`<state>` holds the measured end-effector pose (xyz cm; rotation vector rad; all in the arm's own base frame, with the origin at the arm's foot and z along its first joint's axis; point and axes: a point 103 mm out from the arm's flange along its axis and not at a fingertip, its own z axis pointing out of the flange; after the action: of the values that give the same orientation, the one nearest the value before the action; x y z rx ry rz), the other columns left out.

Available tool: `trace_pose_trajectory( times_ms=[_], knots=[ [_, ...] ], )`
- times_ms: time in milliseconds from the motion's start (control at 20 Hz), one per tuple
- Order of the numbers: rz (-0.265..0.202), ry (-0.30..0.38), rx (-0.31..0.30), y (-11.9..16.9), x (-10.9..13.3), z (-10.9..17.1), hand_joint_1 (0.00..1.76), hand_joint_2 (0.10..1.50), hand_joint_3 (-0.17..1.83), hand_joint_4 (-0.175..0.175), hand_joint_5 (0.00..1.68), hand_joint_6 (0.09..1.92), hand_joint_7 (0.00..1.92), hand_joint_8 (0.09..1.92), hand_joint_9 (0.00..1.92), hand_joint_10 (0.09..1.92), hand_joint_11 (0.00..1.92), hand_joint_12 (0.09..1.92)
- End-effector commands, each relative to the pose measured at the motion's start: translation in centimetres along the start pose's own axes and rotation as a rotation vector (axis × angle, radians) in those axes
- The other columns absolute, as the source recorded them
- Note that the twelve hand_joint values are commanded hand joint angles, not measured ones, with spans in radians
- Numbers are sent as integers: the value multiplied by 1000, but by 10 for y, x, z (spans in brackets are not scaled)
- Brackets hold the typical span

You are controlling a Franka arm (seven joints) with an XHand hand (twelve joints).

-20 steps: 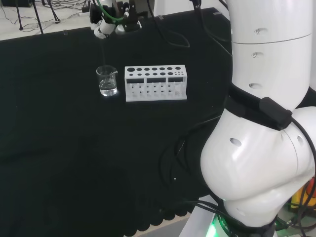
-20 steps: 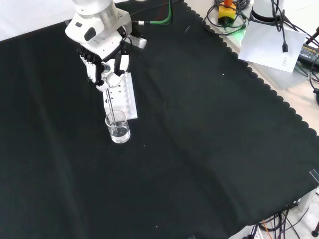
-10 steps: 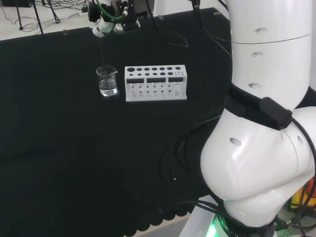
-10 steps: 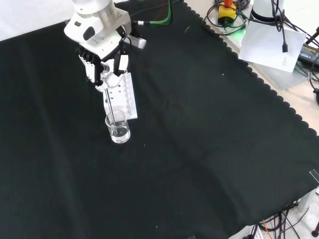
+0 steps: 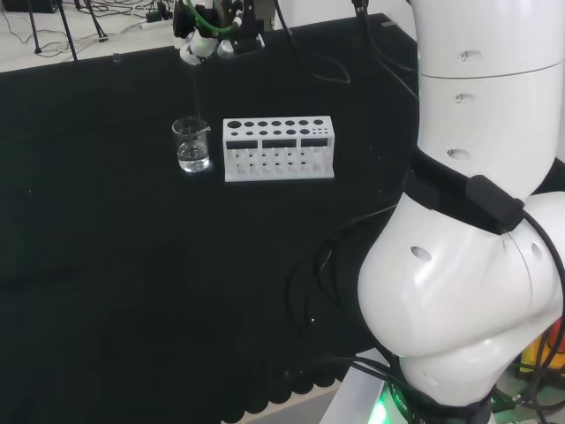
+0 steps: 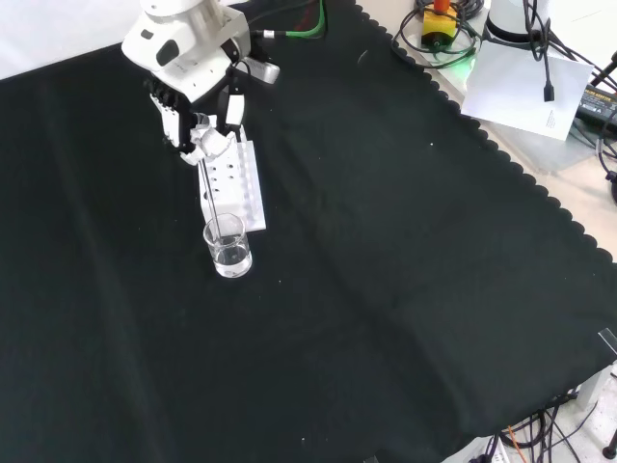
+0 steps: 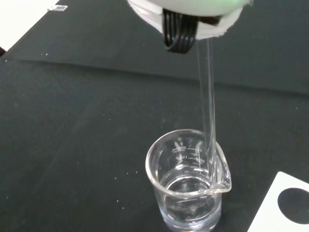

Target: Stir in the beaker to the left of the white test tube rack with the glass rod.

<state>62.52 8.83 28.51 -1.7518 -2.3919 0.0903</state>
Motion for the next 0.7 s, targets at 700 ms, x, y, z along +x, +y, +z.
trace_pose_trajectory(
  times_ms=[700],
  knots=[
    [-49, -4, 6, 19, 30, 6, 1313, 758, 564, -175, 1134, 589, 1203, 1047, 1648, 855, 1651, 771]
  ],
)
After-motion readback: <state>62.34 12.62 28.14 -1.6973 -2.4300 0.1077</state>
